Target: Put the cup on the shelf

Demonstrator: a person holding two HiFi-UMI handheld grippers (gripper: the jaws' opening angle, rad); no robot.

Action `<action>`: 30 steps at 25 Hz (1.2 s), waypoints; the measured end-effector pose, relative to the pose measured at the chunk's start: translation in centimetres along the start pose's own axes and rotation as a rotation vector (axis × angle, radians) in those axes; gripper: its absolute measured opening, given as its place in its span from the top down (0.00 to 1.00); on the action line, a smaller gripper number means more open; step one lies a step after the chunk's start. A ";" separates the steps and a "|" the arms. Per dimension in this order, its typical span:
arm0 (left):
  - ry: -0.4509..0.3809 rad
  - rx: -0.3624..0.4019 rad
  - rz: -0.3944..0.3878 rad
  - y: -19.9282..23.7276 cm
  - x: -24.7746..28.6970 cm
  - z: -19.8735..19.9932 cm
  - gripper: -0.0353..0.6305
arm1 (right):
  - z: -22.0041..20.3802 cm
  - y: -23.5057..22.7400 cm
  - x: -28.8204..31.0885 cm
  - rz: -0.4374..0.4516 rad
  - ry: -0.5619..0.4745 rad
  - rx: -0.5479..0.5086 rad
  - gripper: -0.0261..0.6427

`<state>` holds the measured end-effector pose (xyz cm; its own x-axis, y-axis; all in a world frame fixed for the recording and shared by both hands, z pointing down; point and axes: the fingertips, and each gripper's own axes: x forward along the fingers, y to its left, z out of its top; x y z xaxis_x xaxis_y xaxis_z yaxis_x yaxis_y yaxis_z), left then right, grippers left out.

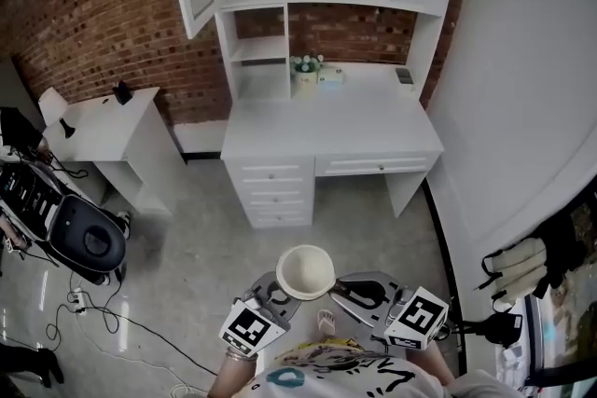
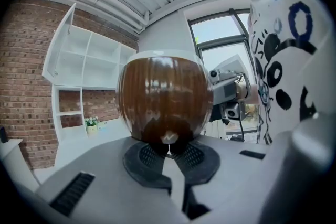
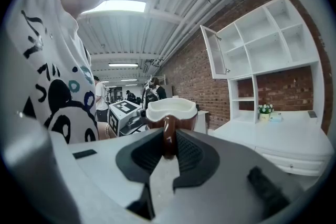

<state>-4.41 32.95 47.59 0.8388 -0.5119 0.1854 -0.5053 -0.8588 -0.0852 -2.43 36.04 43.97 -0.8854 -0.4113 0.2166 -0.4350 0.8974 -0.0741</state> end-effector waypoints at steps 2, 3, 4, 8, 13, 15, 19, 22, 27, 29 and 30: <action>-0.004 0.004 0.004 0.8 1.6 0.3 0.92 | 0.2 -1.8 -0.3 0.002 0.001 -0.008 0.87; -0.007 0.006 0.005 1.2 2.3 0.6 0.92 | 0.3 -2.7 -0.4 0.003 0.002 -0.011 0.87; -0.009 0.008 0.005 1.7 3.1 0.8 0.92 | 0.4 -3.5 -0.5 0.003 0.001 -0.014 0.87; -0.007 0.013 0.011 3.6 5.8 1.7 0.92 | 1.1 -6.9 -0.7 0.004 -0.004 -0.021 0.87; 0.008 0.009 0.006 4.9 9.4 1.9 0.92 | 0.9 -10.6 -1.6 0.004 -0.012 0.002 0.87; 0.010 0.005 0.009 4.9 10.6 1.9 0.92 | 0.6 -11.7 -2.1 0.010 -0.006 0.007 0.87; 0.010 -0.007 0.028 5.7 12.3 2.0 0.92 | 0.6 -13.6 -2.4 0.037 -0.001 0.001 0.87; 0.021 -0.020 0.038 6.8 13.1 1.9 0.92 | 0.7 -15.0 -1.9 0.047 0.007 0.004 0.87; 0.028 -0.032 0.032 7.9 14.3 1.3 0.92 | 0.2 -16.5 -1.4 0.054 0.012 0.029 0.87; 0.032 -0.045 0.032 8.6 14.7 0.8 0.92 | 0.0 -17.2 -0.8 0.053 0.028 0.026 0.87; 0.034 -0.052 0.031 9.0 14.9 0.7 0.92 | 0.1 -17.6 -0.5 0.051 0.037 0.020 0.87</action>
<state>3.64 17.58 48.93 0.8155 -0.5366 0.2166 -0.5417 -0.8396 -0.0405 5.65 20.42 45.08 -0.9001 -0.3581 0.2482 -0.3925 0.9137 -0.1052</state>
